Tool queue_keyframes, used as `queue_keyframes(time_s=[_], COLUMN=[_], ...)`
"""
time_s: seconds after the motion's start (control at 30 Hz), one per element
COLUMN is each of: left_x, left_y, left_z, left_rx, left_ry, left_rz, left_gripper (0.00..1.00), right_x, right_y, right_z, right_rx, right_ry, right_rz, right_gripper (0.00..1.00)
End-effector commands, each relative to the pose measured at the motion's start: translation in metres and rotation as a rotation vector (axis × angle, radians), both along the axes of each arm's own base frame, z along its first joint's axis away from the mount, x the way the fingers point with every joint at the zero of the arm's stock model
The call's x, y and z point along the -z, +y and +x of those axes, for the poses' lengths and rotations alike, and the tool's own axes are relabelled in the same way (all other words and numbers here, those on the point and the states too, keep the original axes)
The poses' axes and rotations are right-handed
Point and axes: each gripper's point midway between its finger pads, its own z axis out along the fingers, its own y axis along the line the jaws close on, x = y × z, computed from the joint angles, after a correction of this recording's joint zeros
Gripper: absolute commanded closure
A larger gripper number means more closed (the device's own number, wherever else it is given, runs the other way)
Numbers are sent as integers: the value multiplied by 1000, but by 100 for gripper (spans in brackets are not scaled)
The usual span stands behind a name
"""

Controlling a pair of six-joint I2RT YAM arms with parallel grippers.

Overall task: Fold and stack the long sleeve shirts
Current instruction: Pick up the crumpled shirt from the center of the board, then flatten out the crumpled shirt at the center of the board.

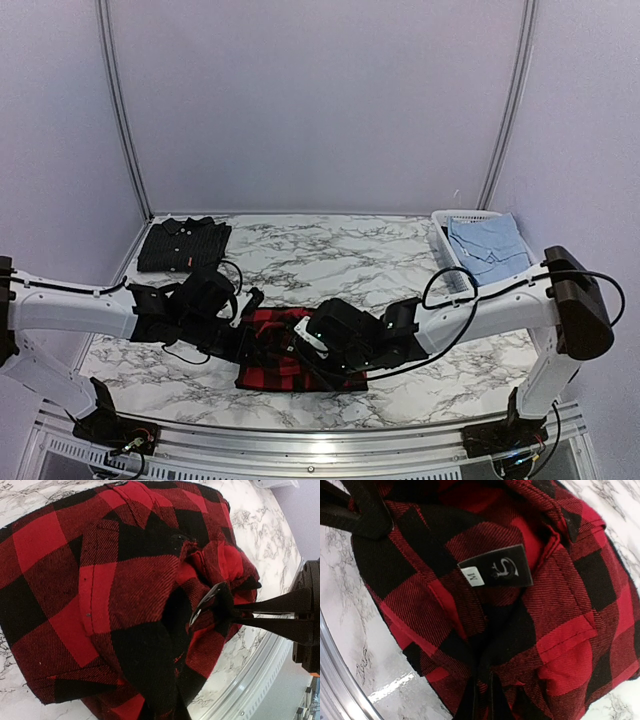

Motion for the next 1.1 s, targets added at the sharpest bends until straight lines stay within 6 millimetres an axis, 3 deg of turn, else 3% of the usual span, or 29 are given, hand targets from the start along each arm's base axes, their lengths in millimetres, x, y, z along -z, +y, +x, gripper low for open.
queue_keyframes(time_s=[0.0, 0.2, 0.4, 0.57, 0.77, 0.87, 1.07], left_x=[-27, -46, -66, -69, -61, -55, -41], left_y=[-9, -12, -9, -5, -8, -20, -31], left_z=[8, 17, 42, 93, 163, 200, 265], left_rx=[13, 8, -69, -186, -289, -304, -375], left_ry=[-66, -119, -207, -243, -254, -270, -268], left_rz=[-39, -49, -40, -11, -15, -5, -5], left_gripper=[100, 100, 100, 100, 100, 100, 96], right_x=[-41, -61, -83, -99, -92, -85, -66], right_y=[9, 8, 0, -5, -26, -38, -64], right_z=[14, 30, 67, 125, 205, 241, 298], right_rx=[46, 87, 181, 297, 460, 517, 603], right_ry=[-83, -111, -142, -224, -285, -314, -306], right_rz=[54, 64, 118, 118, 101, 88, 67], right_gripper=[100, 100, 100, 100, 100, 98, 94])
